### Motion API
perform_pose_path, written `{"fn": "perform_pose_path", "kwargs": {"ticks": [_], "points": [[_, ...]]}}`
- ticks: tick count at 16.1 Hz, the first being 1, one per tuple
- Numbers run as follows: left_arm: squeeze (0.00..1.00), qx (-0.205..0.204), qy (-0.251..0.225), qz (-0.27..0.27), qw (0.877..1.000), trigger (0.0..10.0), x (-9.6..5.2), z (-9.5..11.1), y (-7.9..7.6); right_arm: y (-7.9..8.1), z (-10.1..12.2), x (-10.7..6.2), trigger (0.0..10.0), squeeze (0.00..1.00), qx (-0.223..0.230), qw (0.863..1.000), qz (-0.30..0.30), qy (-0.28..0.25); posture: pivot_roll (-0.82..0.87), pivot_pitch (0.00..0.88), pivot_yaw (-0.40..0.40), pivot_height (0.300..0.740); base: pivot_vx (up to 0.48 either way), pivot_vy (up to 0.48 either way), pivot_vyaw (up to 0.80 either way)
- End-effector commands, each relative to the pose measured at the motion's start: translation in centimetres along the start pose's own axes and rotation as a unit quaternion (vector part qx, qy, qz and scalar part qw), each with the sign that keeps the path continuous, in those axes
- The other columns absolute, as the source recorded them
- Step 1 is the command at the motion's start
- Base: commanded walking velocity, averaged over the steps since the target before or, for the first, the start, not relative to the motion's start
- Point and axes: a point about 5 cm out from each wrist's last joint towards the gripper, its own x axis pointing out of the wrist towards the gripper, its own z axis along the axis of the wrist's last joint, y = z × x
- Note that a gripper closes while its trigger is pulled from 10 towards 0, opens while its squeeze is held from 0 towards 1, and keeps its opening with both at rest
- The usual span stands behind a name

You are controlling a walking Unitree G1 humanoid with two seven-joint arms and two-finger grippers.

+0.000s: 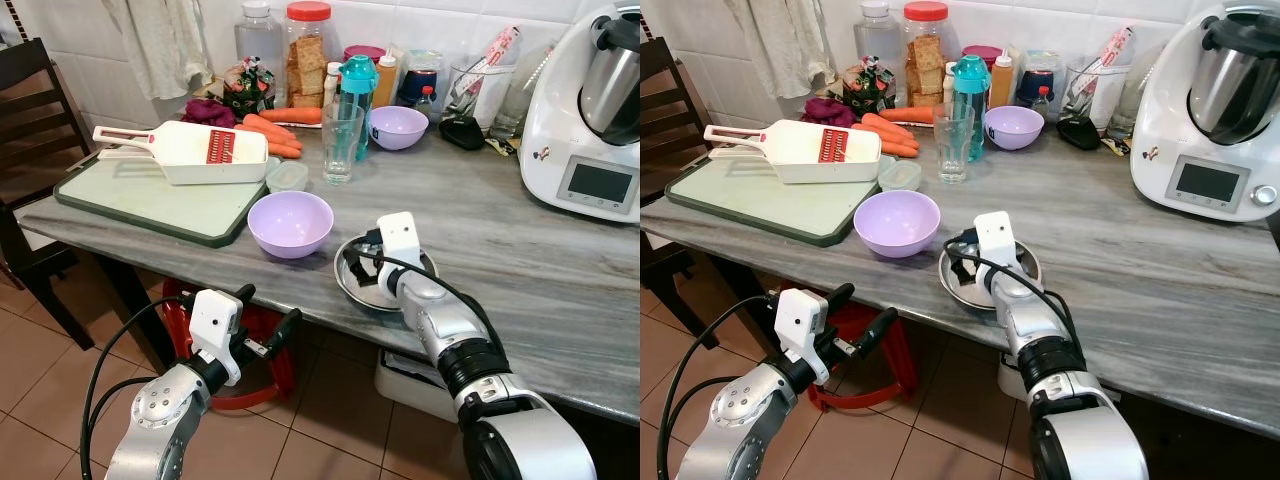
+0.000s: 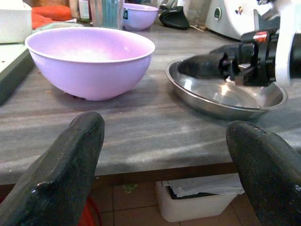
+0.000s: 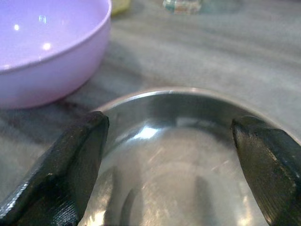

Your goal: Setting the table

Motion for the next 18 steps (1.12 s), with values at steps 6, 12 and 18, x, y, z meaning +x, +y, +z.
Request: {"fn": "perform_pose_path", "kwargs": {"ticks": [6, 12, 18], "points": [[0.00, 0.003, -0.001, -0.001, 1.000, 10.0, 0.2, 0.2, -0.3, -1.6, -1.2, -0.3, 10.0, 0.00, -0.005, 0.999, -0.027, 0.026, 0.00, 0.000, -0.040, 0.740, 0.000, 0.000, 0.00], [0.00, -0.001, 0.002, 0.001, 1.000, 10.0, -0.1, 0.0, -0.6, -0.1, -1.5, 0.2, 10.0, 0.00, -0.005, 0.999, 0.001, 0.047, 0.01, 0.000, -0.047, 0.740, 0.000, 0.000, 0.00], [0.00, -0.001, 0.005, 0.002, 1.000, 10.0, -0.4, 0.0, -0.7, 0.6, -1.5, 0.4, 10.0, 0.00, -0.001, 0.999, 0.011, 0.051, 0.01, 0.000, -0.049, 0.740, 0.000, 0.000, 0.00]]}}
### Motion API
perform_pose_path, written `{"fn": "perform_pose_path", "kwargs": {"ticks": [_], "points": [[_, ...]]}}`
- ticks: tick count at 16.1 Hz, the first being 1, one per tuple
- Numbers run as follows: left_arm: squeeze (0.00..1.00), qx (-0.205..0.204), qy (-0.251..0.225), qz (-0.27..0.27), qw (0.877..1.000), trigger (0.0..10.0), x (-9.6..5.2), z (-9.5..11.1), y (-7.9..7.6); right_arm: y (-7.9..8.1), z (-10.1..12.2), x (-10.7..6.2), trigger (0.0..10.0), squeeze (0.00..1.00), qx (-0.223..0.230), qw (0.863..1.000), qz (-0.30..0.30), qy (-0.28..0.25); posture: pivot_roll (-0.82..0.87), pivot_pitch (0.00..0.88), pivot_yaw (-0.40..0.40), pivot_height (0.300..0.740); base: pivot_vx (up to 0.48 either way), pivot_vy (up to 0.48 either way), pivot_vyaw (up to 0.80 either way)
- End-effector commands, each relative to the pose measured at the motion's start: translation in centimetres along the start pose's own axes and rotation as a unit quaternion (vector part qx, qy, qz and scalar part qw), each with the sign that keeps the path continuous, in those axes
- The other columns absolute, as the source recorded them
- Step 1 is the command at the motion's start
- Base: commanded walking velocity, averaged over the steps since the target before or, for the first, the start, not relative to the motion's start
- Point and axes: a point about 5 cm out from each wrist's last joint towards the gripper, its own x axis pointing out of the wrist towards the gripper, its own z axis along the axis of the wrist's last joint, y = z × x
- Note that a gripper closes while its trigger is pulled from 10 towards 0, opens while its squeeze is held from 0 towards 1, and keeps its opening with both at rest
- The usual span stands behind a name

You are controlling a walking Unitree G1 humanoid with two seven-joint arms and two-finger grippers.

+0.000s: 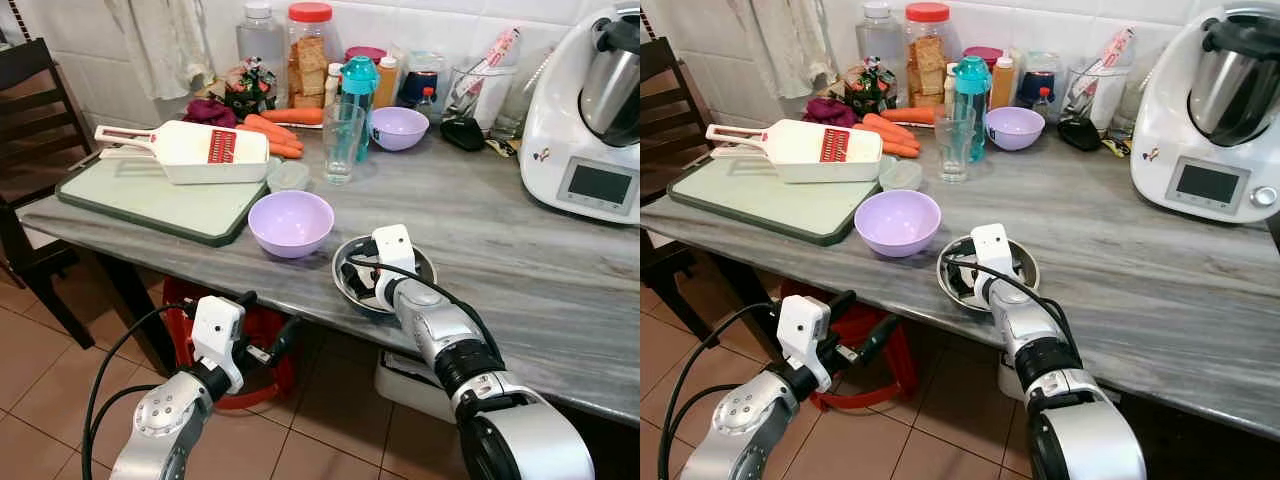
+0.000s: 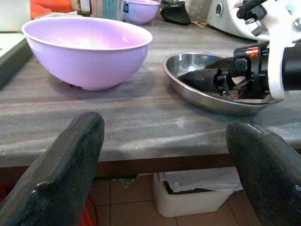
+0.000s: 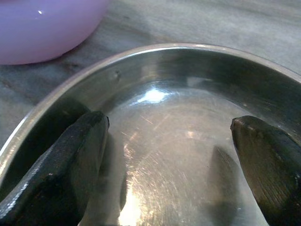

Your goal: Setting the table

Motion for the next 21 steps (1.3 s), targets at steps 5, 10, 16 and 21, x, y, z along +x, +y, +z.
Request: {"fn": "perform_pose_path", "kwargs": {"ticks": [5, 10, 16, 21], "points": [[0.00, 0.009, -0.001, -0.001, 1.000, 10.0, -0.03, 0.45, -0.12, -0.27, 0.90, 0.15, 10.0, 0.00, -0.002, 1.000, -0.004, -0.010, 0.02, 0.000, -0.047, 0.740, 0.000, 0.000, 0.00], [0.00, 0.010, 0.000, 0.000, 1.000, 10.0, -0.02, 0.49, -0.07, -0.12, 0.78, 0.23, 10.0, 0.00, -0.002, 1.000, -0.003, -0.009, 0.02, 0.000, -0.044, 0.740, 0.000, 0.000, 0.00], [0.00, 0.012, 0.001, 0.001, 1.000, 10.0, -0.02, 0.53, -0.03, 0.19, 1.07, 0.38, 10.0, 0.00, 0.007, 1.000, 0.002, -0.012, 0.03, 0.000, -0.042, 0.740, 0.000, 0.000, 0.00], [0.00, 0.012, 0.004, 0.000, 1.000, 10.0, -0.18, 0.47, -0.07, 0.54, 1.38, 0.50, 10.0, 0.00, 0.010, 1.000, 0.006, -0.015, 0.03, 0.000, -0.040, 0.740, 0.000, 0.000, 0.00]]}}
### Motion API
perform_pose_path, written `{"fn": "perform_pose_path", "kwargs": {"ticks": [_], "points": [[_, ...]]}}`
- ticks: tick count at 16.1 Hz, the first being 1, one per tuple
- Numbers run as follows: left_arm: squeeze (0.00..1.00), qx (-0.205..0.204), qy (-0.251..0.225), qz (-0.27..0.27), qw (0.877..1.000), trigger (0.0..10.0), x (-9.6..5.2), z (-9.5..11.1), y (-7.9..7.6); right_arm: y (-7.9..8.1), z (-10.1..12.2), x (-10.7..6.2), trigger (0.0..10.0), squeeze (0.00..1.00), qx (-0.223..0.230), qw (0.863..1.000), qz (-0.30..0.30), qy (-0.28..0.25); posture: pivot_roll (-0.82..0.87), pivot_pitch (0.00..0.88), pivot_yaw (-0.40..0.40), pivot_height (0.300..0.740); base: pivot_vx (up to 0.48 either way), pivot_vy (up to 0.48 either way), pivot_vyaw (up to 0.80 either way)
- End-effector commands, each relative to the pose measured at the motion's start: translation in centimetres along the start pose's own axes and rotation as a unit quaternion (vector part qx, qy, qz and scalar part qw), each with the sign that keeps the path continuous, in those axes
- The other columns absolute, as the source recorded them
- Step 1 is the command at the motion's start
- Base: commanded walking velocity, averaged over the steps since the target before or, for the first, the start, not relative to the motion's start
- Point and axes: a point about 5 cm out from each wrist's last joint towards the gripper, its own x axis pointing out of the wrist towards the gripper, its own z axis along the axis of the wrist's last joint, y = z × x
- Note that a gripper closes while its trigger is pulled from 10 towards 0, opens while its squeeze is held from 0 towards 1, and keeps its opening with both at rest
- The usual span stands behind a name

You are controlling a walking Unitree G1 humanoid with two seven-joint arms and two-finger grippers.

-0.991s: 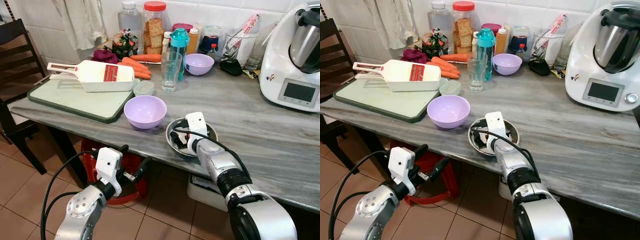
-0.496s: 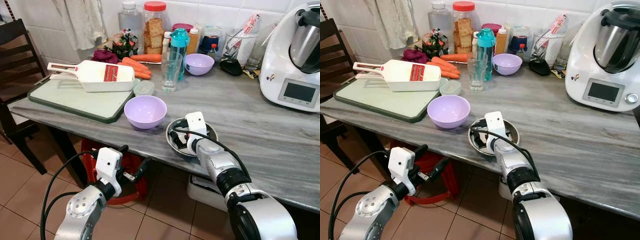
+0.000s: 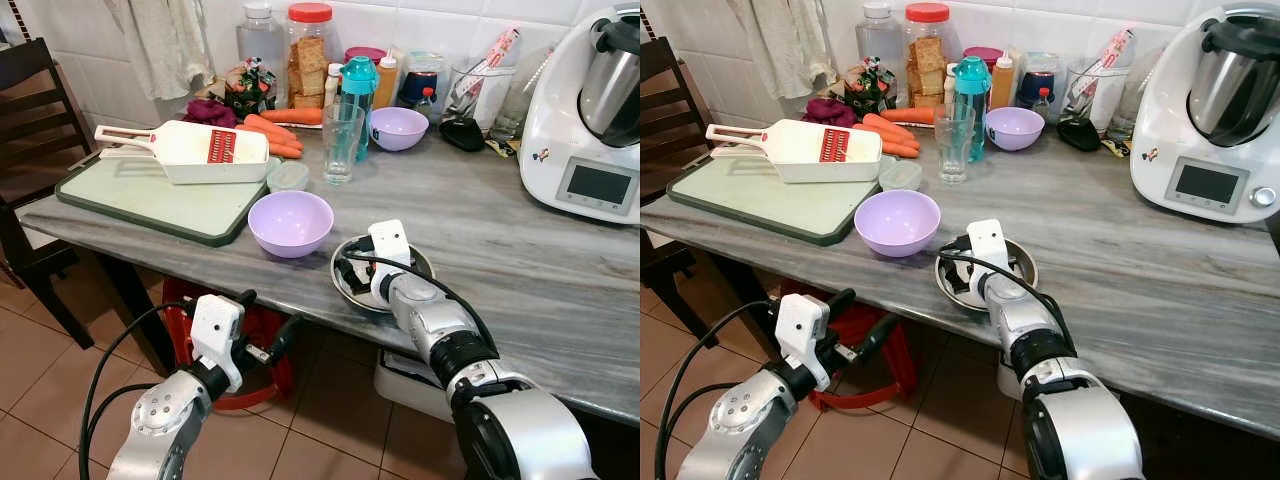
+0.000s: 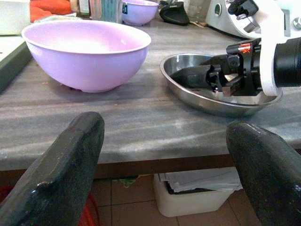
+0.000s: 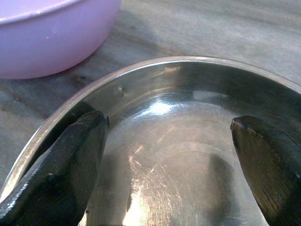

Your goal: Setting the table

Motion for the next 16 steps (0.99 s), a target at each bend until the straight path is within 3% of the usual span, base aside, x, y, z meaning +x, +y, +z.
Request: {"fn": "perform_pose_path", "kwargs": {"ticks": [1, 6, 11, 13, 16], "points": [[0.00, 0.008, 0.001, 0.001, 1.000, 10.0, -0.1, 0.2, -0.1, 0.1, 0.7, 0.1, 10.0, 0.00, 0.004, 1.000, 0.001, -0.008, 0.03, 0.000, -0.040, 0.740, 0.000, 0.000, 0.00], [0.00, 0.010, 0.001, 0.002, 1.000, 10.0, -0.1, 0.3, -0.1, 0.2, 0.7, 0.2, 10.0, 0.00, 0.010, 1.000, 0.001, -0.012, 0.04, 0.000, -0.039, 0.740, 0.000, 0.000, 0.00], [0.00, 0.009, -0.001, 0.001, 1.000, 10.0, 0.0, 0.4, 0.1, -1.5, 2.0, -0.3, 10.0, 0.00, 0.009, 0.998, -0.022, -0.053, 0.03, 0.000, -0.035, 0.740, 0.000, 0.000, 0.00], [0.00, 0.011, -0.003, -0.001, 1.000, 10.0, 0.3, 0.5, 0.4, -2.9, 2.6, -1.0, 10.0, 0.00, 0.020, 0.996, -0.038, -0.077, 0.03, 0.000, -0.029, 0.740, 0.000, 0.000, 0.00], [0.00, 0.011, -0.009, -0.001, 1.000, 10.0, 0.7, 0.7, 0.6, -3.8, 2.7, -2.1, 10.0, 0.00, 0.010, 0.993, -0.060, -0.106, 0.01, 0.000, -0.025, 0.740, 0.000, 0.000, 0.00]]}}
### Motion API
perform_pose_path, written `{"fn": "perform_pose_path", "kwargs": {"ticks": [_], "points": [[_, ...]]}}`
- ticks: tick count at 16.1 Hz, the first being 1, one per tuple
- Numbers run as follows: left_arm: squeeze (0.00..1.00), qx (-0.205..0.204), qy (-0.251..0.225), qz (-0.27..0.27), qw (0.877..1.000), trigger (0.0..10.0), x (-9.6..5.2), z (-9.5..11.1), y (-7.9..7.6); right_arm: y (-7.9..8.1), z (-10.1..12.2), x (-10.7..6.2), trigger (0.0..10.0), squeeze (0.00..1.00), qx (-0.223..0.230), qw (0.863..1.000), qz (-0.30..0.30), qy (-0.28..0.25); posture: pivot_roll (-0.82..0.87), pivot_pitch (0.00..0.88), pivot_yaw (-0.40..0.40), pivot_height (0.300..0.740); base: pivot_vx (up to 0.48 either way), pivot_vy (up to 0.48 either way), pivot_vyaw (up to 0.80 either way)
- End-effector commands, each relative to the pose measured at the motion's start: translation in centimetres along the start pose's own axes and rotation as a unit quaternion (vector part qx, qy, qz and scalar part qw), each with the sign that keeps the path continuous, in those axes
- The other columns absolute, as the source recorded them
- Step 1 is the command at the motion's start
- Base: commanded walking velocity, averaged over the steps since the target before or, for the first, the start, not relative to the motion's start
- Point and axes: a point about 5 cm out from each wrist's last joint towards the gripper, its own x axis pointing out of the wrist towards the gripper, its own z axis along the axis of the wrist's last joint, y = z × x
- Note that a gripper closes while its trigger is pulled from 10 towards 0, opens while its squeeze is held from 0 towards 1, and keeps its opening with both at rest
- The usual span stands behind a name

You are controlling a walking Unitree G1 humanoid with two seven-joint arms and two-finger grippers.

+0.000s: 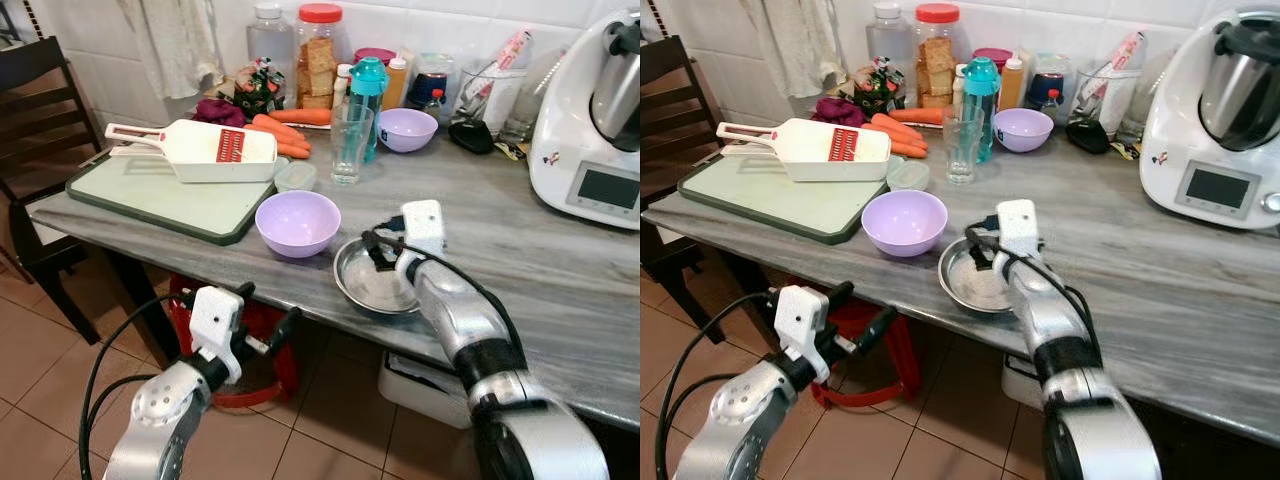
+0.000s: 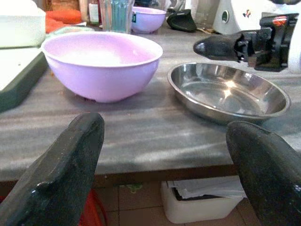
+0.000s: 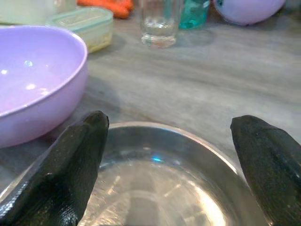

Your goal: Setting the table

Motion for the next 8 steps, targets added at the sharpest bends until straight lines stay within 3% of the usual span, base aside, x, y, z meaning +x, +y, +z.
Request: {"fn": "perform_pose_path", "kwargs": {"ticks": [1, 4, 8], "points": [[0.00, 0.002, -0.003, 0.005, 1.000, 10.0, 0.1, 0.0, 0.2, -0.6, 0.6, -0.5, 10.0, 0.00, -0.007, 1.000, -0.012, -0.013, 0.01, 0.000, -0.024, 0.740, 0.000, 0.000, 0.00], [0.00, 0.002, -0.016, 0.023, 1.000, 10.0, 0.5, 0.3, 0.5, -2.2, -0.3, -3.3, 10.0, 0.00, -0.003, 0.998, -0.050, -0.047, 0.00, 0.000, -0.020, 0.740, 0.000, 0.000, 0.00], [0.00, 0.012, -0.014, 0.093, 0.995, 10.0, 0.8, 0.2, 1.8, -3.5, -0.9, -6.6, 10.0, 0.00, -0.013, 0.993, -0.086, -0.076, -0.02, 0.000, -0.019, 0.740, 0.000, 0.000, 0.00]]}}
